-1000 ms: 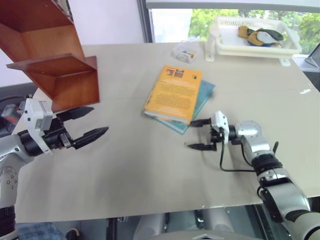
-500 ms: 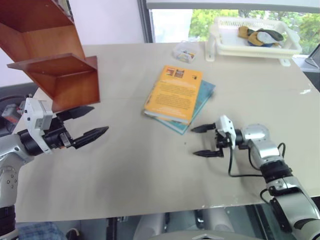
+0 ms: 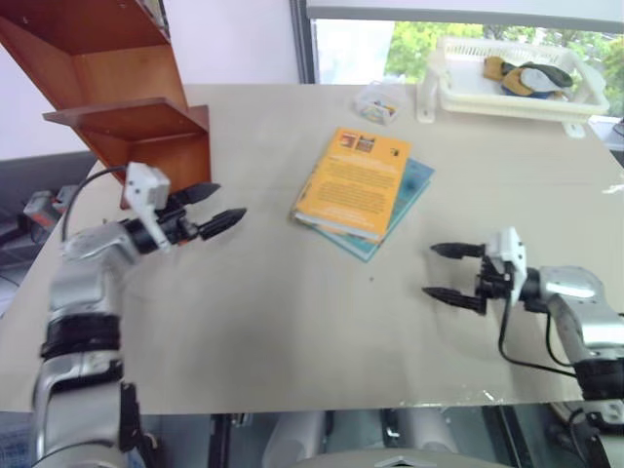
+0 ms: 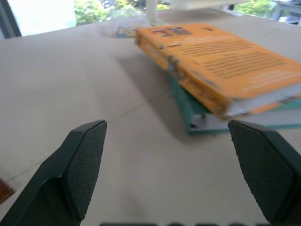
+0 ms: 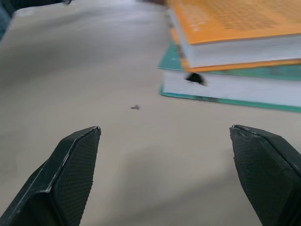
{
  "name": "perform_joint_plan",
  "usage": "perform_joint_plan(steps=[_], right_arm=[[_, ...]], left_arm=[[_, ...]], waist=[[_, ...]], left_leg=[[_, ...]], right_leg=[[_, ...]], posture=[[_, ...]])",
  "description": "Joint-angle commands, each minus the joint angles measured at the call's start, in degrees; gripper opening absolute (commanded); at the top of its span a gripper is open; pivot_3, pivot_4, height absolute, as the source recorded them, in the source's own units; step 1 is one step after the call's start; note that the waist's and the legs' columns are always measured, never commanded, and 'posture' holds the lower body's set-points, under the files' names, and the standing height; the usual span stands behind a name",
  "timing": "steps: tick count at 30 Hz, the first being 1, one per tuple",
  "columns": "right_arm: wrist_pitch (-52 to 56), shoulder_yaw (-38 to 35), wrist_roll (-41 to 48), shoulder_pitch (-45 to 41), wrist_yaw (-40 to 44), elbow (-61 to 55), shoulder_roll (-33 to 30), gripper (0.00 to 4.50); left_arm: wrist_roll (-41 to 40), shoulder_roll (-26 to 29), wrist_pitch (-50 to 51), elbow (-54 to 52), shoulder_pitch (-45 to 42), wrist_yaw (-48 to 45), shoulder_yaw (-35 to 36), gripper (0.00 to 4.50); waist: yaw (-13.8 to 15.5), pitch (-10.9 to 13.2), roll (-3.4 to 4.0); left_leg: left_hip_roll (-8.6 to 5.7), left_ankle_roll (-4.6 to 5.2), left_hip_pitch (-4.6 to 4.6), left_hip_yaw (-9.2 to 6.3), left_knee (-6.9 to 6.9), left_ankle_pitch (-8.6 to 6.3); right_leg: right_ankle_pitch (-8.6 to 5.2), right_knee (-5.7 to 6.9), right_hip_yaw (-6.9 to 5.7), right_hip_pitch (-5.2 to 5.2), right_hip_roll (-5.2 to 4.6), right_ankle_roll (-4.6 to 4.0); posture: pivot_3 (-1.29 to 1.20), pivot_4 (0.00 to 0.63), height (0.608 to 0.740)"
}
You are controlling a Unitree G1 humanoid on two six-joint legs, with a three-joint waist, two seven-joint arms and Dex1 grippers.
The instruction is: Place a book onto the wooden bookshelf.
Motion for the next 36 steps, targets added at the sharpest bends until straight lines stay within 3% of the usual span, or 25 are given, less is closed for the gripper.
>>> perform_joint_plan(steps=[1,7,12,19,26,29,32,36], right_arm=[[1.2,-6.8,2.6,3.9,-3.7,-5.0,-2.5,4.5],[2.0,-13.5,4.9,10.3,-7.8,-9.5,-4.7,4.5],[5.3,-17.6,11.5,13.0,-9.1,-16.0,-4.6,4.5],[7.7,-22.0,13.8,16.1,-9.5,-18.6,-8.0,4.5],[8.2,-21.8,14.1,15.0,-9.6,-18.1,-9.3,4.5],[8.1,-21.8,14.1,14.6,-9.1,-17.6,-9.6,4.5],[8.0,-22.4,14.1,14.2,-8.3,-16.7,-10.3,4.5],[7.6,-23.2,13.9,13.4,-7.0,-14.8,-11.6,4.5]], left_arm=[[3.0,-1.9,-5.8,14.8,-9.0,1.9,0.0,4.46],[10.9,-7.0,-13.0,32.9,-20.7,12.9,-2.4,4.46],[15.8,-11.4,-15.7,36.7,-23.3,14.1,-4.8,4.46],[19.7,-12.9,-15.6,38.5,-23.8,12.3,-6.2,4.46],[19.9,-13.2,-14.1,37.4,-20.6,-3.3,-6.9,4.46],[18.9,-14.3,-12.5,35.2,-18.3,-15.6,-8.0,4.46],[17.8,-15.1,-11.0,30.4,-14.9,-26.7,-10.5,4.46],[8.2,-13.4,-2.8,15.5,-7.9,-29.0,-20.0,4.46]], waist=[[-0.1,-0.1,-0.1],[-0.7,-0.1,-0.21],[-0.9,-0.1,-0.25],[-0.9,-0.1,-0.27],[-1.1,-0.1,-0.28],[-1.1,-0.1,-0.24],[-1.1,-0.1,-0.22],[-1.2,-0.1,-0.23]], left_leg=[[-0.02,0.02,0.01,0.01,0.04,-0.01],[0.02,0.09,0.1,0.21,0.06,-0.04],[0.01,0.2,0.12,0.25,0.14,-0.1],[0.0,0.3,0.13,0.24,0.16,-0.16],[0.02,0.32,0.13,0.25,0.17,-0.16],[0.03,0.32,0.14,0.26,0.18,-0.16],[0.03,0.35,0.26,0.25,0.18,-0.17],[0.06,0.4,0.43,0.26,0.18,-0.2]], right_leg=[[0.01,0.02,-0.01,0.02,0.01,0.01],[0.01,0.22,0.19,0.0,0.04,0.04],[0.02,0.38,0.24,0.01,0.05,0.06],[0.01,0.4,0.23,0.01,0.12,0.06],[0.01,0.4,0.23,0.02,0.29,0.06],[0.01,0.4,0.23,0.03,0.3,0.06],[0.01,0.33,0.2,0.22,0.31,0.07],[0.0,0.34,0.25,0.38,0.29,0.07]], posture=[[0.0,0.15,0.74],[0.0,0.15,0.74],[0.0,0.15,0.74],[0.0,0.15,0.74],[0.0,0.15,0.74],[0.0,0.15,0.74],[0.0,0.15,0.74],[0.0,0.15,0.74]])
